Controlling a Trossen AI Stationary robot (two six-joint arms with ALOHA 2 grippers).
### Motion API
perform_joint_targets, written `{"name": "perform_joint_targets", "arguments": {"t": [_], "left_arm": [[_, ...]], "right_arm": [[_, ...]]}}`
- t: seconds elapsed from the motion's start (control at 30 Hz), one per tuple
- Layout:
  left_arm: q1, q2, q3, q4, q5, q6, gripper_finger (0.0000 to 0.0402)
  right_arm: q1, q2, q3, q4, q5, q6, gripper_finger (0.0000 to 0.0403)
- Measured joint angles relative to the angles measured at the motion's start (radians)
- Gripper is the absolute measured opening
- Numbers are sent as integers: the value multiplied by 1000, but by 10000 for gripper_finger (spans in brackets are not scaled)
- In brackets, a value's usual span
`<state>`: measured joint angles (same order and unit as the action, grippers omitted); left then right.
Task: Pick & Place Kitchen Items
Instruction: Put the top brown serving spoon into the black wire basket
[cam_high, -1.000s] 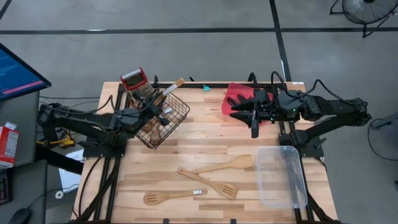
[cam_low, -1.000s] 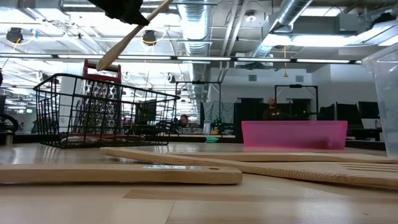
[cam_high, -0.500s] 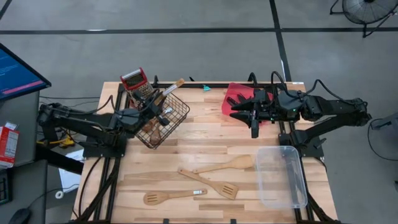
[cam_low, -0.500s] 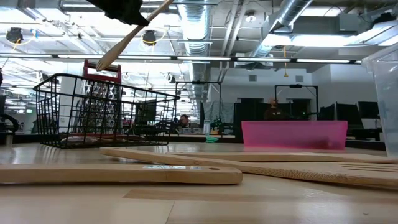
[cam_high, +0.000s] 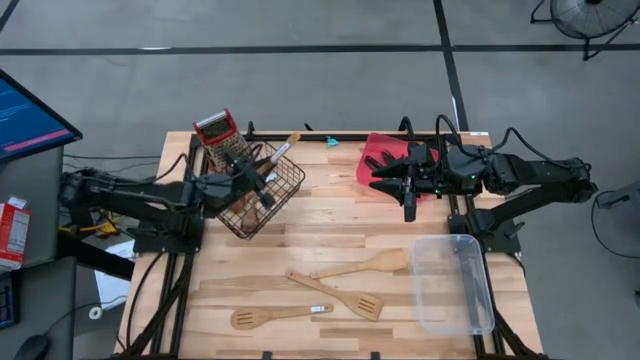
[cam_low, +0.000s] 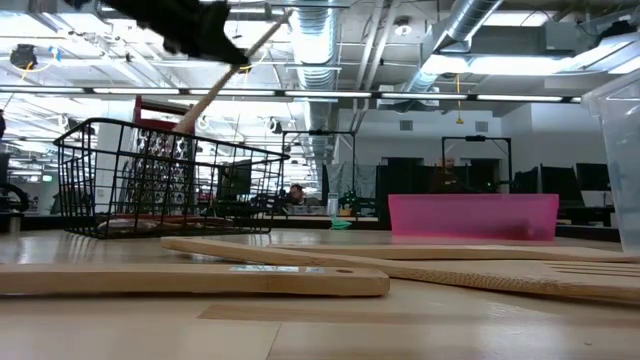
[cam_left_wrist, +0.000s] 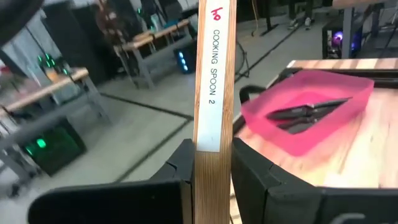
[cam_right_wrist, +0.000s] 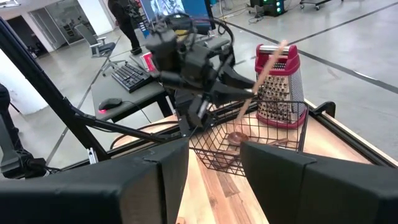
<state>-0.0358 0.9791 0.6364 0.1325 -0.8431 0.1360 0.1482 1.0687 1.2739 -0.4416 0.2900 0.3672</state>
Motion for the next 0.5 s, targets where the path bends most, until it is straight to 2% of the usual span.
{"name": "perform_joint_targets", "arguments": {"t": [0.2, 0.5], "left_arm": [[95, 0, -75, -85, 92, -201, 47], [243, 3, -201, -119, 242, -351, 47]], "right_arm": [[0, 0, 0, 0, 0, -2, 161], [0, 0, 0, -1, 0, -9, 161]]}}
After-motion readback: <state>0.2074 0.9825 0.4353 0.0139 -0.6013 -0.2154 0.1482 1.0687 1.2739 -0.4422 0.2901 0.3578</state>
